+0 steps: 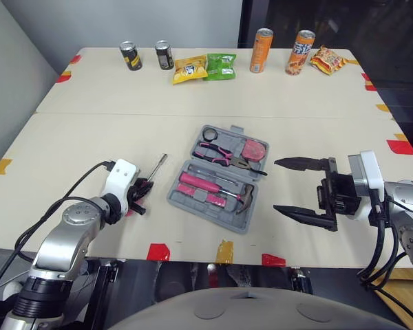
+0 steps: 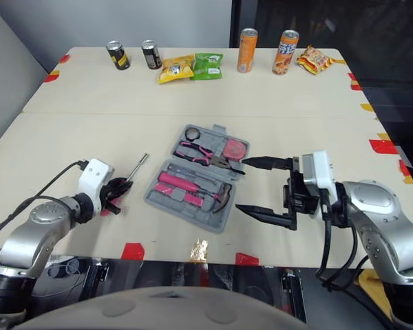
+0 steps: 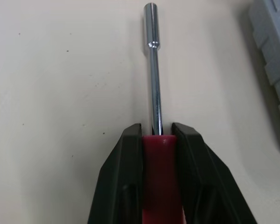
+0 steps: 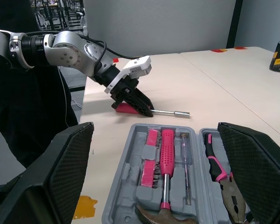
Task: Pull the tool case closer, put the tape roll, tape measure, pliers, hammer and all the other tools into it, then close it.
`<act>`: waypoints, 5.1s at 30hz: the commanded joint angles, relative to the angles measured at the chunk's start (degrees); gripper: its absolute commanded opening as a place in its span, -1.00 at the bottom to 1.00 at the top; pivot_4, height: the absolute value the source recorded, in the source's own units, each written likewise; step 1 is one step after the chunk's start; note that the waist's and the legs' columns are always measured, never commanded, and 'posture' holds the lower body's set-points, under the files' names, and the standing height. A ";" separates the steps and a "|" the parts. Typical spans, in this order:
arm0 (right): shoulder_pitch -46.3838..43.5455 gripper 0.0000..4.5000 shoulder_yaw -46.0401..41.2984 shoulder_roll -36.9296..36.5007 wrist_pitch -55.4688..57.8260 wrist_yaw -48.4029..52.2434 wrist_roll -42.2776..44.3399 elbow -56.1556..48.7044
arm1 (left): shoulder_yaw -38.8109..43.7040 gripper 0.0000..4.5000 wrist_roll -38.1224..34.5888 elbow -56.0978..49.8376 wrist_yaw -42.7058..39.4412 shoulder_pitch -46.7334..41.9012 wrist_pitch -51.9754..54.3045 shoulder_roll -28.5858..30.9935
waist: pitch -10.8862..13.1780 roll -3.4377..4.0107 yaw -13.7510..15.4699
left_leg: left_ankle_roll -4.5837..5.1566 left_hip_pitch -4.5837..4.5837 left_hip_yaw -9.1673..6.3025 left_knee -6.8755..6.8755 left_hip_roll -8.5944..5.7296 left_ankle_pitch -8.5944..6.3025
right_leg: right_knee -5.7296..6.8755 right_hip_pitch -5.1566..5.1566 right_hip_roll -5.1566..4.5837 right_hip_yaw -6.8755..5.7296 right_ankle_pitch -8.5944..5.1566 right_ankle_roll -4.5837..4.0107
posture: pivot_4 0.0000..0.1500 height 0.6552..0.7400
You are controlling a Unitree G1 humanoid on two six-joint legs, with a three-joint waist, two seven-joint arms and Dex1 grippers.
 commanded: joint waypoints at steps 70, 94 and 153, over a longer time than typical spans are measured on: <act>20.41 1.00 -22.40 -6.95 -1.69 9.53 0.75 -4.08 | -49.10 -0.79 18.91 11.16 -62.89 -54.79 -1.12 1.70 | 0.09 -0.12 2.33 | 0.13 -0.10 0.12 0.16 -0.06 0.02 | 0.20 -0.12 -0.12 0.04 0.01 -0.01 | 1.00 1.00; 19.86 1.00 -21.90 -6.61 -0.75 8.90 0.93 -5.28 | -50.82 -0.18 21.99 12.63 -58.74 -53.48 -2.08 -1.27 | 0.08 -0.10 2.87 | 0.19 -0.11 0.11 0.18 -0.12 0.02 | 0.19 -0.12 -0.19 0.04 0.01 0.00 | 1.00 1.00; 9.70 1.00 0.10 15.31 -4.32 -20.53 -13.37 0.68 | 7.84 -0.73 -14.82 16.49 -32.67 -12.94 -20.60 -4.42 | -0.20 -0.02 0.46 | 0.23 -0.12 0.12 -0.04 -0.17 -0.01 | -0.07 -0.14 -0.22 0.00 0.01 0.04 | 1.00 1.00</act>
